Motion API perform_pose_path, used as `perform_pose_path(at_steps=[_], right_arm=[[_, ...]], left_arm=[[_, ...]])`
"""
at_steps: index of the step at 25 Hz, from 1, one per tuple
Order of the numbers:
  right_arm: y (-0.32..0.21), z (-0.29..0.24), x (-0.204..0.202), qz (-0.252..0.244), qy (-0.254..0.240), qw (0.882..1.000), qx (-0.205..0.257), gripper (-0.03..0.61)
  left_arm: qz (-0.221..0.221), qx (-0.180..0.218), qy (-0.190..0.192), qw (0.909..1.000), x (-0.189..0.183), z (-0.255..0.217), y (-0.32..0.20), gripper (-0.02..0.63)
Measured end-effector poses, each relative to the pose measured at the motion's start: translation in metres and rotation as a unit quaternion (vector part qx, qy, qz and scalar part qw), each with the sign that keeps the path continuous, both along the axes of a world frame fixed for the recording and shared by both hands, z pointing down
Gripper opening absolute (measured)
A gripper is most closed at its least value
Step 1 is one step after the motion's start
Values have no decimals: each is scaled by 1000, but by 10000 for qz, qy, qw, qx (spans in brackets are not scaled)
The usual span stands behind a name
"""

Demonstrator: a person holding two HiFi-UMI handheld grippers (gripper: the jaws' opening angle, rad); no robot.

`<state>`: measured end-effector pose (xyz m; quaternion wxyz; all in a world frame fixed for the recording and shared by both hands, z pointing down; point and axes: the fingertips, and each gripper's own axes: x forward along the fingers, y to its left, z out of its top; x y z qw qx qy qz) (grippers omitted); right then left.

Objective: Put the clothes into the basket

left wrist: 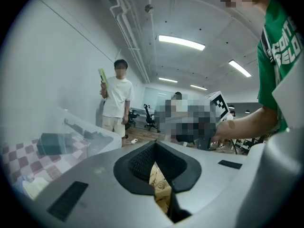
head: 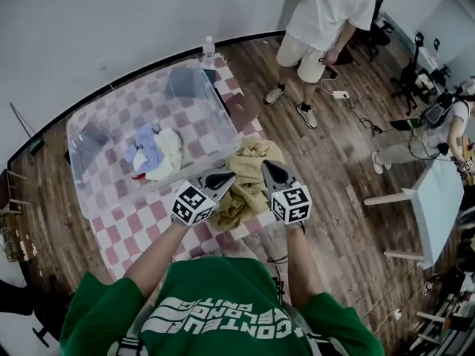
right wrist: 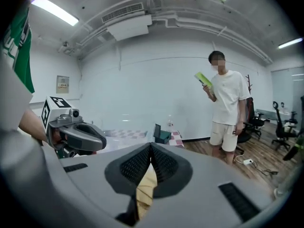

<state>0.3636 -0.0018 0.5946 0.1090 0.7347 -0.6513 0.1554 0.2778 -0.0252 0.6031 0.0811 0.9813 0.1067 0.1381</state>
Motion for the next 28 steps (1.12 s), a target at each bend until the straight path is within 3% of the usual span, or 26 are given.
perform_pose_path(at_steps=[6,11,12,13,17,28], right_arm=[[21,38,34,203,-12,9993,-316,11],[23,76,44,58,-258,9979,-592,19],[22,84,46,6,-304,9974,-658,45],[21,91,47,-43,-355,9967,-730,116],[14,121,54,-226,-441,9929,-1082,170],[0,186,77,-547,-661,9809,-1748,312]], left_arm=[[30,-25,-436,9990,10,53,6,3],[-137,-158,-905,9957,-3,100,6,5],[-201,-183,-1002,9946,-6,109,4,5],[-264,-210,-1099,9934,-9,118,3,6],[-558,-312,-1435,9876,-20,147,-5,128],[-1362,-537,-1956,9697,-38,207,-25,347]])
